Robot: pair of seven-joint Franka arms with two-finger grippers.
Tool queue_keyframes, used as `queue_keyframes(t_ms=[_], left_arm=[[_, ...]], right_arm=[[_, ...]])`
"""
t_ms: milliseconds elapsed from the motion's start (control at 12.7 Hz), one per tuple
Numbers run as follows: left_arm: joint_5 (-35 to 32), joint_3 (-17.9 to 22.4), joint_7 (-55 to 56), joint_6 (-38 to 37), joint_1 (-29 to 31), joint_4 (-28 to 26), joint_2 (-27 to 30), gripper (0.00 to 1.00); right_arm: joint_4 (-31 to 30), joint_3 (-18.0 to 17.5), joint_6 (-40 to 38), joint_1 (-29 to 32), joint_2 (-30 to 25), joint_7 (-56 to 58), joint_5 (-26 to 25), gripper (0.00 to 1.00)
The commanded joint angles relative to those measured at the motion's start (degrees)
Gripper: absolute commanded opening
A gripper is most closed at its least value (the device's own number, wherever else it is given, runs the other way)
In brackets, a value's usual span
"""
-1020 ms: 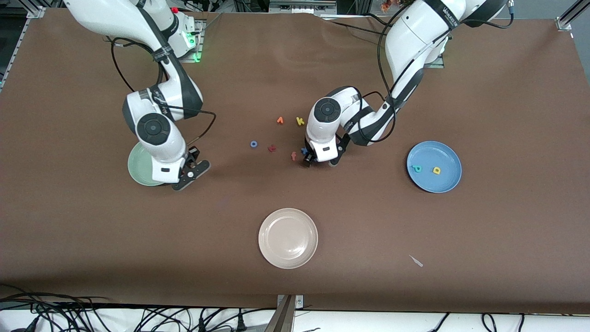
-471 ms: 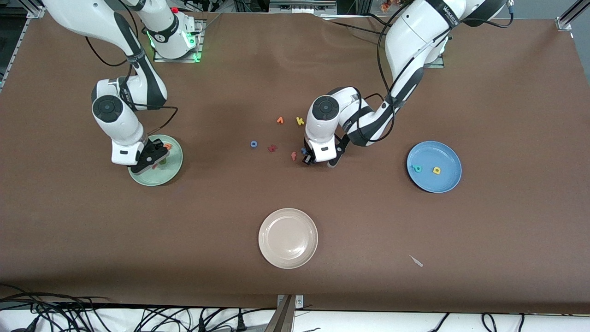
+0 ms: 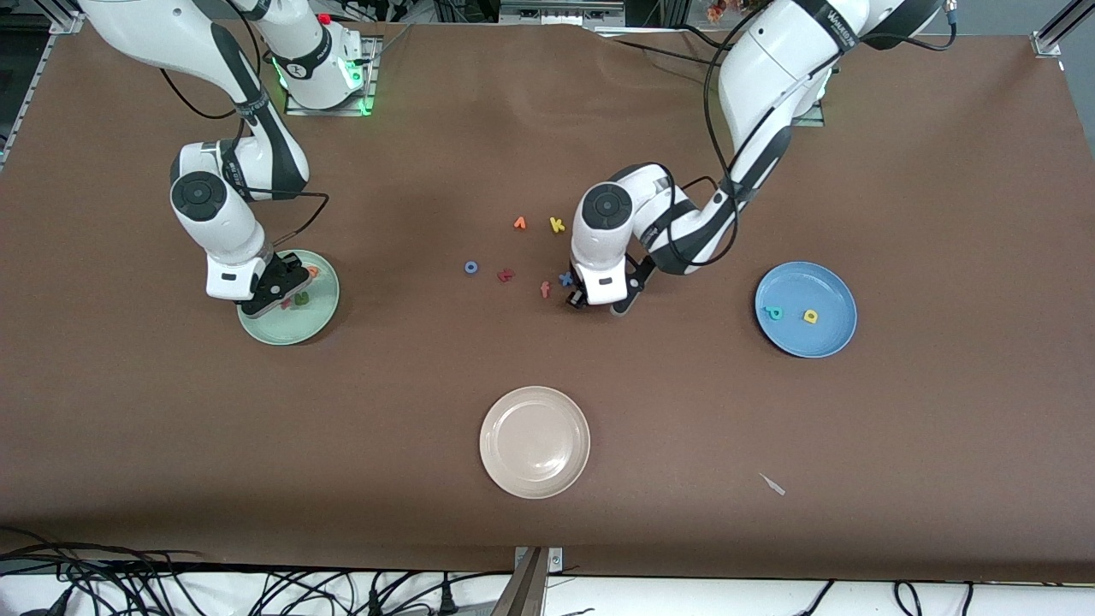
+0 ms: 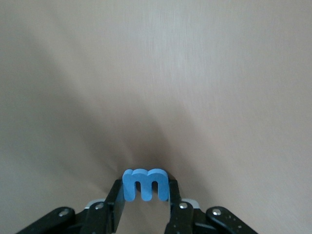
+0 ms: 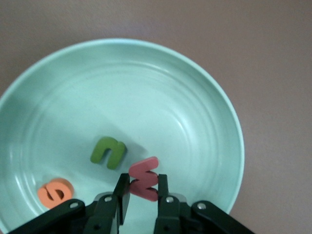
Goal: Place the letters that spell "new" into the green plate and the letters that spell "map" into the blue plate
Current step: 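Put the w and m on the green and blue plates with both grippers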
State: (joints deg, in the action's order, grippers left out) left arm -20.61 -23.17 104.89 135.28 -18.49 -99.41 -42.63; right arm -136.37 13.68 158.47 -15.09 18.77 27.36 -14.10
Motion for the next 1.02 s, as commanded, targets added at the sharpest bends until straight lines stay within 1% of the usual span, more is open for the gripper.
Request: queue_keyframes(t_ms=[0,78,157,235,314,392,549,628,706,785,863,942], left_arm=[[-0.9,-1.2,-13.7,-8.2,5.5,-0.3,2.5,0.13],[-0.8,-2.3,-18.7,-11.0,8.1,-0.3,3.6,0.13],[-0.7,-3.5,-25.5,-14.5,10.7,-0.3,4.3,0.13],[-0.7,-4.5,-33.3,-18.6,13.5,-0.2,5.2,0.13],[-0.7,-4.5,-40.7,-22.3,15.8,0.1,6.8,0.13],[-0.7,-4.5,-49.2,-25.5,18.6,0.2,8.1,0.13],[-0.7,-4.5,-62.8,-29.6,23.7,0.0,9.1,0.13],[-0.7,-4.6,-69.4,-30.8,26.1,-0.3,9.2,0.13],[-0.8,-4.5,-76.0,-32.2,27.5,-0.3,9.1,0.13],[-1.1,-4.5,-82.7,-33.3,29.3,-0.3,9.1,0.13],[-1.3,-4.4,-88.5,-33.4,31.1,-0.5,9.0,0.14],[-1.5,-4.4,-92.5,-33.4,32.5,-0.5,8.7,0.26]], right_arm=[[-3.1,1.1,0.3,-0.1,-2.4,0.9,-0.1,0.15],[-3.0,1.2,0.3,-0.1,-2.4,0.8,-0.1,0.27],[-3.0,1.2,0.1,-0.1,-2.4,0.6,-0.1,0.59],[-2.9,1.2,-0.1,-0.1,-3.1,0.5,-0.1,0.64],[-2.7,1.2,-1.5,-0.1,-4.1,0.3,0.0,0.72],[-2.1,1.2,-3.6,-0.1,-4.8,0.0,0.1,0.74],[-0.8,0.6,-7.8,-0.2,-6.8,-2.2,0.3,0.74],[0.7,-0.5,-11.4,-0.5,-8.0,-5.2,0.6,0.74],[3.6,-2.3,-17.2,-0.5,-8.9,-8.3,0.9,0.75],[7.8,-4.2,-24.8,-0.5,-9.2,-11.9,2.6,0.75],[13.1,-5.8,-33.2,-0.5,-9.1,-15.4,6.7,0.75],[18.1,-6.7,-41.4,-0.6,-8.8,-17.9,12.0,0.75]])
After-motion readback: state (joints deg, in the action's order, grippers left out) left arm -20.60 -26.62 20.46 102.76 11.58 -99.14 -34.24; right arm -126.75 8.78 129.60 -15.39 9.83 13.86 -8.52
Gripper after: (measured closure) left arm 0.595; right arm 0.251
